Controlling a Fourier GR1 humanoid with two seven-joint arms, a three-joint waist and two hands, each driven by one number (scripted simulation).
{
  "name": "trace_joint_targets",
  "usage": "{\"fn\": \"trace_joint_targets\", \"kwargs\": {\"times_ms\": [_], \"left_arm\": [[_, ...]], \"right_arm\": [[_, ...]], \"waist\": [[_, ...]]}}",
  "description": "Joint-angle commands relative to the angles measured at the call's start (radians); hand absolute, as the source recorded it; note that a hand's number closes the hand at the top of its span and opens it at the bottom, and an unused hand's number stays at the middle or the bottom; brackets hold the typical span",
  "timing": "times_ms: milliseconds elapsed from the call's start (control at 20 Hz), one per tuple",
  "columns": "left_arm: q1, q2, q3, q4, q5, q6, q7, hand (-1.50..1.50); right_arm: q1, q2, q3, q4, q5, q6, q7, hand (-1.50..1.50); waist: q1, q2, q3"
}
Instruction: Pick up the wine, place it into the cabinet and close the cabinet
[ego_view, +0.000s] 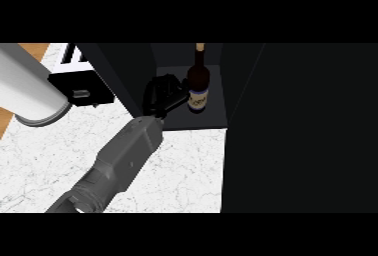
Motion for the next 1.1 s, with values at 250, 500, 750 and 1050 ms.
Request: {"fn": "trace_joint_targets", "kwargs": {"times_ms": [250,500,750,1050], "left_arm": [[-0.068,0.0,0.072,0.112,0.015,-0.012,-0.073,1.5],[-0.045,0.0,0.087,0.1,0.005,0.014,-0.159,1.5],[0.008,0.042,0.075,0.088,-0.025,-0.083,-0.228,-1.5],[0.048,0.017,0.048,-0.003,-0.056,-0.052,-0.242,-1.5]], "right_arm": [[-0.005,0.021,0.045,-0.087,0.017,-0.042,0.068,-1.5],[0.016,0.0,-0.013,-0.019,-0.001,0.001,-0.011,-1.5],[-0.044,0.004,0.017,-0.032,0.024,-0.036,0.049,-1.5],[-0.005,-0.006,-0.012,-0.035,0.014,-0.016,0.016,-1.5]], "waist": [[-0.012,0.007,-0.001],[0.008,-0.001,0.0],[0.021,-0.003,0.0],[0.044,-0.015,0.001]]}}
